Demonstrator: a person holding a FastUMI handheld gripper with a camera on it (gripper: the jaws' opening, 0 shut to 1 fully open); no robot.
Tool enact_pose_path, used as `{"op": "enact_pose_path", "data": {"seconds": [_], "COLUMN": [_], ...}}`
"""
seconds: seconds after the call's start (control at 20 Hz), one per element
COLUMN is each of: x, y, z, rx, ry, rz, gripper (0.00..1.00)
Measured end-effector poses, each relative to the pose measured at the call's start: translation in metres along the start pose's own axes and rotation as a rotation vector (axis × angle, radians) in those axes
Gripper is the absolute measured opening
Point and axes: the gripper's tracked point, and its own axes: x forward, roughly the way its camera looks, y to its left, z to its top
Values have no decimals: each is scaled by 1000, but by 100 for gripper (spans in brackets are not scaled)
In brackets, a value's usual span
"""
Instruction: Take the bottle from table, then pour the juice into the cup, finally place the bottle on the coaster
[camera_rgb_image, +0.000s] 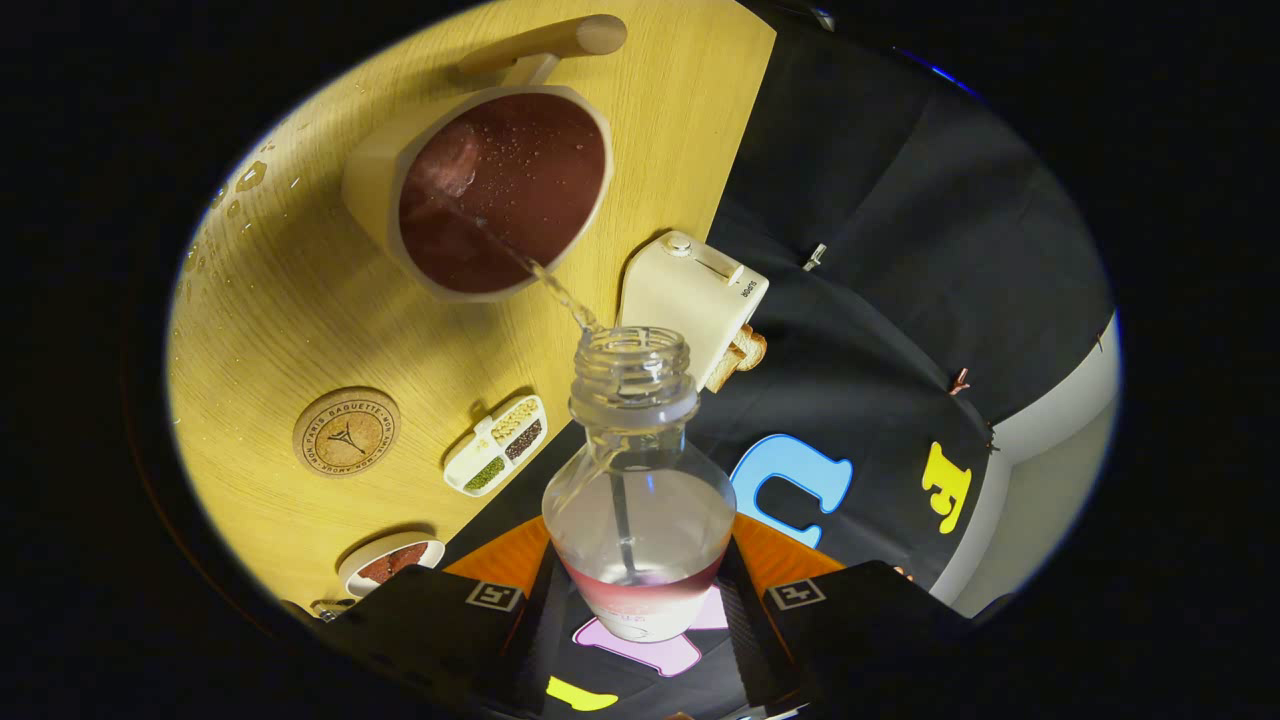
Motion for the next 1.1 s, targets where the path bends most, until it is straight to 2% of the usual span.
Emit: {"op": "enact_pose_path", "data": {"seconds": [0.65,1.1], "x": [6,5], "y": [-19,-20], "z": [17,19], "rx": [-118,-136], "ry": [-56,-58], "rz": [-47,-48], "gripper": [73,74]}}
